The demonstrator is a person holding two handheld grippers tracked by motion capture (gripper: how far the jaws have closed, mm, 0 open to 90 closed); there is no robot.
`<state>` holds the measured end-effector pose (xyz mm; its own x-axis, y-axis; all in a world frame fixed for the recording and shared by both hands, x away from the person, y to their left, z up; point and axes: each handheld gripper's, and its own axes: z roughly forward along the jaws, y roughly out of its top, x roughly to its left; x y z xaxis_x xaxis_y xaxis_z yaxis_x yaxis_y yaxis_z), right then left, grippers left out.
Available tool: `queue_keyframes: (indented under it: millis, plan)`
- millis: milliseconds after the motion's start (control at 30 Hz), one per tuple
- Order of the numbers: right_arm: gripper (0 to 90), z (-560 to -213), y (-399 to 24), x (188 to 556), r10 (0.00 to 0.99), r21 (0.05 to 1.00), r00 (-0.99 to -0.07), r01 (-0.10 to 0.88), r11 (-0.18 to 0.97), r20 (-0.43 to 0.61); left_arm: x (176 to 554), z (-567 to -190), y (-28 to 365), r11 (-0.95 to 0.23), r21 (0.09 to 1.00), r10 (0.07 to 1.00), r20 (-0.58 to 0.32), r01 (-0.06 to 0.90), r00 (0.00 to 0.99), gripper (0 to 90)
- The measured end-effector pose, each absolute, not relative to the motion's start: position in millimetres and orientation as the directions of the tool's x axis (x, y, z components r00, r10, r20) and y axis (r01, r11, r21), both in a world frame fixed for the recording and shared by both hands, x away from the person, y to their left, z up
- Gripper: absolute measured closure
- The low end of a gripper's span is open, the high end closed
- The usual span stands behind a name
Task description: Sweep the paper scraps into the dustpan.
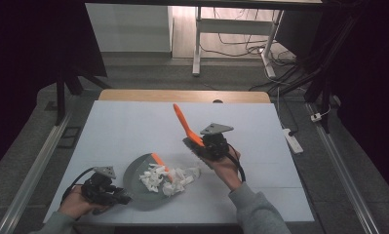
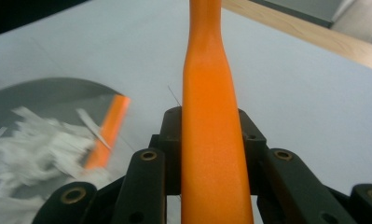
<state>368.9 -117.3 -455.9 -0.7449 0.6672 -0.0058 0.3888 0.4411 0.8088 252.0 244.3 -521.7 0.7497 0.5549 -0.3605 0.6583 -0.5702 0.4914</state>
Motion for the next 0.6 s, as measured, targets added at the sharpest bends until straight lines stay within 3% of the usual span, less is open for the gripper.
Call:
queue_keyframes:
  millis: [267, 600]
  plan:
    - [69.8, -472, -145, 372, 0.73, 0.777, -0.684, 0.46, 0.429, 0.002, 252, -522, 243, -0.57, 0.492, 0.553, -0.362, 0.658, 0.75, 61.1]
    - [69.8, -485, -143, 370, 0.736, 0.748, -0.677, 0.484, 0.454, -0.008, 252, -521, 242, -0.571, 0.492, 0.553, -0.36, 0.657, 0.751, 61.1]
